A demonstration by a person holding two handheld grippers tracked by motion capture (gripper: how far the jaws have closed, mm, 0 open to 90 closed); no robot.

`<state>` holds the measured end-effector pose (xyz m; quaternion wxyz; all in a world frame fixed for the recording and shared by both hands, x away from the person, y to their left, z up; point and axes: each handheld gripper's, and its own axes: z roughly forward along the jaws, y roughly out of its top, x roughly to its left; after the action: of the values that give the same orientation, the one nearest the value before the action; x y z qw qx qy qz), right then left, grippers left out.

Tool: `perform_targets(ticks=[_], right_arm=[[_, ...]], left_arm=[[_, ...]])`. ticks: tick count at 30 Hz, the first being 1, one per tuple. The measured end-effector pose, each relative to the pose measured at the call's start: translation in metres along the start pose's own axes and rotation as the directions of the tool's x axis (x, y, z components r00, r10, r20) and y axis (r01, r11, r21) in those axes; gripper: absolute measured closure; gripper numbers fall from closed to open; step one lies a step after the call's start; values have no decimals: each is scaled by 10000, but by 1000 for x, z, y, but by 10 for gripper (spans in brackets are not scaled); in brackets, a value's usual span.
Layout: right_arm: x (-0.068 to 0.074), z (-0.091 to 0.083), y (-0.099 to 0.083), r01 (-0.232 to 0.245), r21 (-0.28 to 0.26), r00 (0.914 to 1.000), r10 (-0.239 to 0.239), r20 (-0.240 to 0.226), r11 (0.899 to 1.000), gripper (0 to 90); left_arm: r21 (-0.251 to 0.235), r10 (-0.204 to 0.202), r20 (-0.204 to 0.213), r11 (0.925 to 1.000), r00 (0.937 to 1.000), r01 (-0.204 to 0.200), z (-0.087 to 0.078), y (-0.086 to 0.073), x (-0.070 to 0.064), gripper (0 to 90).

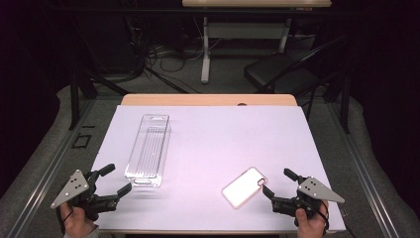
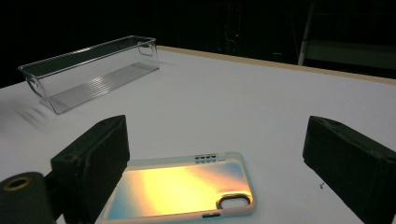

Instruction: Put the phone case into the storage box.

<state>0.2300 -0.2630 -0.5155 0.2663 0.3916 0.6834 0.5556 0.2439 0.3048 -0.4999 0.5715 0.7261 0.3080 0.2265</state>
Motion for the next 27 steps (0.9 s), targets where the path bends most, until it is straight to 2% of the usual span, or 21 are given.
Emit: perform_targets(ticks=[8, 14, 19, 23, 27], right_arm=[[-1, 0, 0, -201, 170, 9997, 203, -101, 9997, 68], [1, 2, 1, -8, 283, 10000, 9, -17, 9996, 69], [4, 4, 3, -31, 392, 9998, 39, -194, 9992, 68], [4, 6, 6, -283, 615, 9994, 296, -196, 9977, 65], [0, 10, 9, -554, 922, 9977, 587, -342, 9942, 51]], left_arm=[[76, -55, 34, 10000, 10000, 55, 2, 0, 1, 128], [59, -144, 0, 9999, 9999, 144, -1, 0, 2, 128], [3, -326, -78, 9995, 9994, 326, -4, 1, 2, 128], [-34, -484, -74, 9988, 9988, 483, -5, 2, 3, 128], [-13, -466, -116, 9989, 9988, 466, -6, 6, 3, 128]])
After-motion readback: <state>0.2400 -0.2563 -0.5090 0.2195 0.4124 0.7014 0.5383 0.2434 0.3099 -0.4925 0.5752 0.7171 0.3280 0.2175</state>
